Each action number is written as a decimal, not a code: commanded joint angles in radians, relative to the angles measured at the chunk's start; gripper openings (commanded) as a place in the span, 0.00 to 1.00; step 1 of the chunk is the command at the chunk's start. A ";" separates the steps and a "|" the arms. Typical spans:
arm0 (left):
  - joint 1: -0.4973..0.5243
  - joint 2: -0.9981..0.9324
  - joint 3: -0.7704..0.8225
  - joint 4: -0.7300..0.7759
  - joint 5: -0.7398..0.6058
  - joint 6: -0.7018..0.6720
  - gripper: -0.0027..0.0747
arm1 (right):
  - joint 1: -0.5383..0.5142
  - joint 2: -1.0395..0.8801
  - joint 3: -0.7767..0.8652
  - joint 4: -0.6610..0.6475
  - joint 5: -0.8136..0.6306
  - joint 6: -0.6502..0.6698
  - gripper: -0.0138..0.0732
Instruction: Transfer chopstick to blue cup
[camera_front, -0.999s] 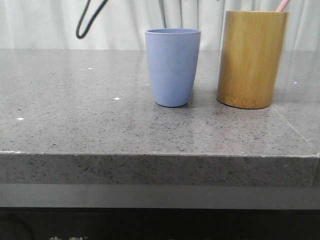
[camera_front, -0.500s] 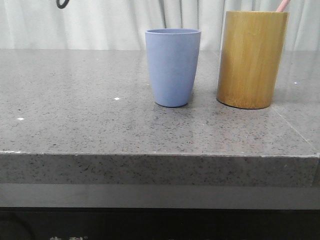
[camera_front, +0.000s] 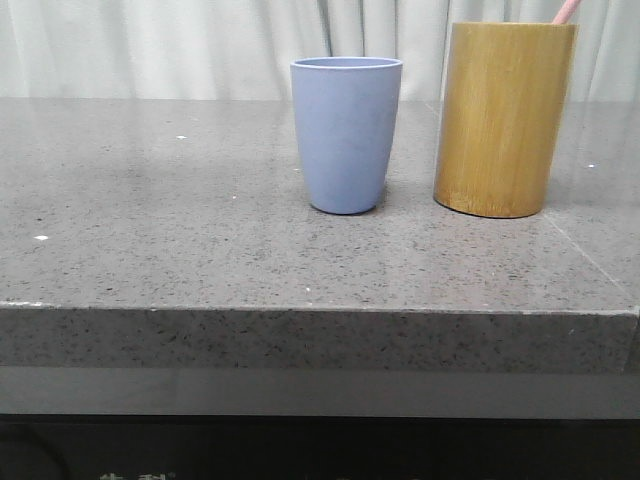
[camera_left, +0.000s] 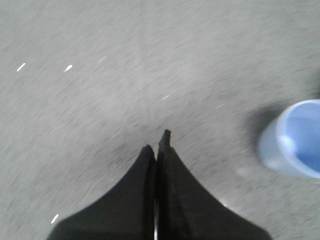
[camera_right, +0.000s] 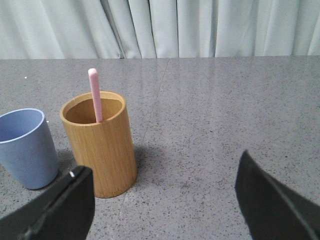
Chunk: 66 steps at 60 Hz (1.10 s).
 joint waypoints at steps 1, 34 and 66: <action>0.070 -0.122 0.074 0.000 -0.019 -0.024 0.01 | -0.006 0.014 -0.032 -0.007 -0.079 -0.005 0.84; 0.189 -0.733 0.904 -0.055 -0.658 -0.037 0.01 | -0.006 0.015 -0.032 -0.006 -0.089 -0.005 0.84; 0.189 -1.309 1.391 -0.055 -0.904 -0.029 0.01 | 0.024 0.156 -0.033 0.102 -0.227 -0.005 0.84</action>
